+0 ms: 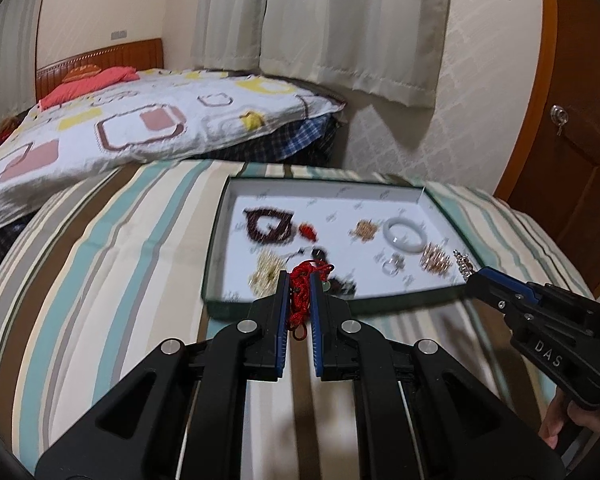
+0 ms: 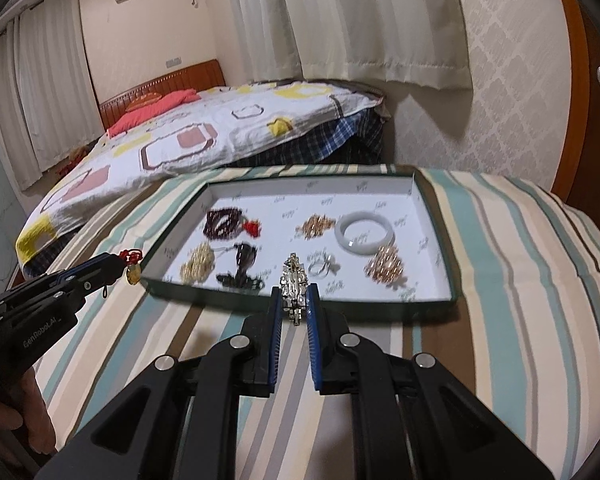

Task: Organize jewelry
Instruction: 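Carry the tassel and silver brooch into the tray and open both tools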

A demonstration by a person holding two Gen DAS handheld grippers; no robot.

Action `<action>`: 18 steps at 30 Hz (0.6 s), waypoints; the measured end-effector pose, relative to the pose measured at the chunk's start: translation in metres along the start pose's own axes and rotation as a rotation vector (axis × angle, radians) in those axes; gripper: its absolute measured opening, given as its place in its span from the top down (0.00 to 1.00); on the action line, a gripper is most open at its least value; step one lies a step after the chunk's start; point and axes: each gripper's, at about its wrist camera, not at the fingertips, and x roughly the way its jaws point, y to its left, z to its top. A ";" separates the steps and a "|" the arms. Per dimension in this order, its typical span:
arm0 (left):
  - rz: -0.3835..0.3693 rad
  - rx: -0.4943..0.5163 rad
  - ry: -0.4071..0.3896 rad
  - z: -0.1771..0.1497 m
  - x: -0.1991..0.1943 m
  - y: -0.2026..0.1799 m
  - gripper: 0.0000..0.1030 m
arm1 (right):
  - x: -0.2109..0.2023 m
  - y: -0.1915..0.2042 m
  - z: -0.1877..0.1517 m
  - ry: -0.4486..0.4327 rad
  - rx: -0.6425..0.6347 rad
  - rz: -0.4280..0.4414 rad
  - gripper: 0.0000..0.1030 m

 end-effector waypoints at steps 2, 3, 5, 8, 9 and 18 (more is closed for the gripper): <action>-0.014 -0.001 -0.013 0.009 0.002 -0.004 0.90 | 0.000 -0.002 0.005 -0.013 -0.001 -0.004 0.88; -0.021 -0.001 -0.019 0.014 0.003 -0.006 0.90 | 0.001 -0.004 0.010 -0.024 -0.002 -0.007 0.88; -0.029 0.011 -0.036 0.023 0.008 -0.013 0.90 | 0.003 -0.008 0.019 -0.043 -0.007 -0.017 0.88; -0.040 0.025 -0.046 0.035 0.020 -0.023 0.90 | 0.009 -0.016 0.029 -0.056 -0.003 -0.027 0.88; -0.047 0.022 -0.044 0.037 0.025 -0.026 0.90 | 0.014 -0.020 0.033 -0.057 0.001 -0.031 0.88; -0.054 0.042 -0.009 0.045 0.080 -0.053 0.90 | 0.050 -0.054 0.041 -0.037 0.010 -0.094 0.88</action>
